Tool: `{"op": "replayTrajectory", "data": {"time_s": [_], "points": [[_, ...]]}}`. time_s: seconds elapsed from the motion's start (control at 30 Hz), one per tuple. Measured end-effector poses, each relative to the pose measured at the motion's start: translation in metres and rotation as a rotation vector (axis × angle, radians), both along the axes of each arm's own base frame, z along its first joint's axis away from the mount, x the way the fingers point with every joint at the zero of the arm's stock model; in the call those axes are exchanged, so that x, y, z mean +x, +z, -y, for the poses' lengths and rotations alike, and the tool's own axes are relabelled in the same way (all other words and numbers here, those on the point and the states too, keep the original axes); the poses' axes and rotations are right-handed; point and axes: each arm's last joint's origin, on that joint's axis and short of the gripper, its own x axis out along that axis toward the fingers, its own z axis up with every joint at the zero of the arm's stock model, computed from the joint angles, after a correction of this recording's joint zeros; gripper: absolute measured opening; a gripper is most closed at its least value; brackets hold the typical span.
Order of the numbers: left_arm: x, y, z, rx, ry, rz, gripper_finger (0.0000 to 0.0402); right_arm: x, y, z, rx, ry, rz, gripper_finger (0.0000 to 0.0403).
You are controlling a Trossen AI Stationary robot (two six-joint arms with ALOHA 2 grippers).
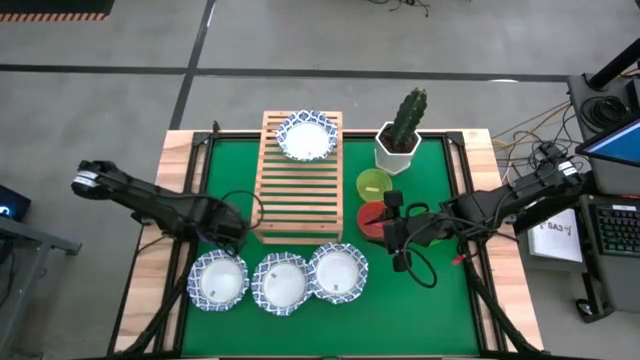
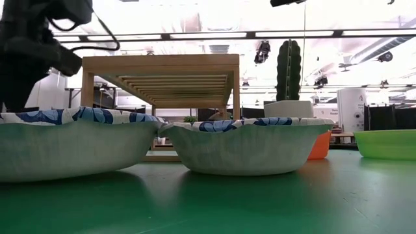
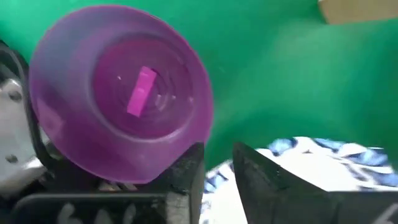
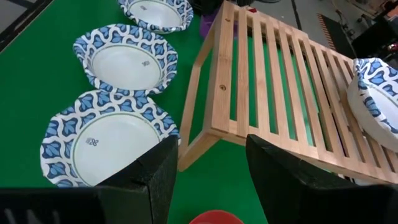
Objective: Place and stack bowls onto a shelf
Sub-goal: Put the purple bowl on the shelf
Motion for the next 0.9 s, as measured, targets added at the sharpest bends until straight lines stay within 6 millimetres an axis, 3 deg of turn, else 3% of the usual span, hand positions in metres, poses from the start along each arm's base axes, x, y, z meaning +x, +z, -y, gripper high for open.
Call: {"op": "replayTrajectory", "data": {"time_s": [0.27, 0.5, 0.7, 0.9], "points": [[-0.004, -0.014, -0.003, 0.052, -0.104, 0.037, 0.0124, 0.0, 0.0, 0.0, 0.014, -0.009, 0.002, 0.018], [-0.007, -0.028, -0.004, 0.053, -0.104, 0.033, 0.0128, 0.0, 0.0, 0.0, 0.016, -0.01, 0.004, 0.018], [-0.005, -0.031, -0.004, 0.064, -0.113, 0.058, 0.0112, 0.0, 0.001, 0.0, 0.024, -0.016, 0.006, 0.018], [-0.006, -0.032, -0.003, 0.047, -0.123, 0.048, 0.005, 0.0, 0.001, 0.0, 0.026, -0.017, 0.007, 0.018]]}}
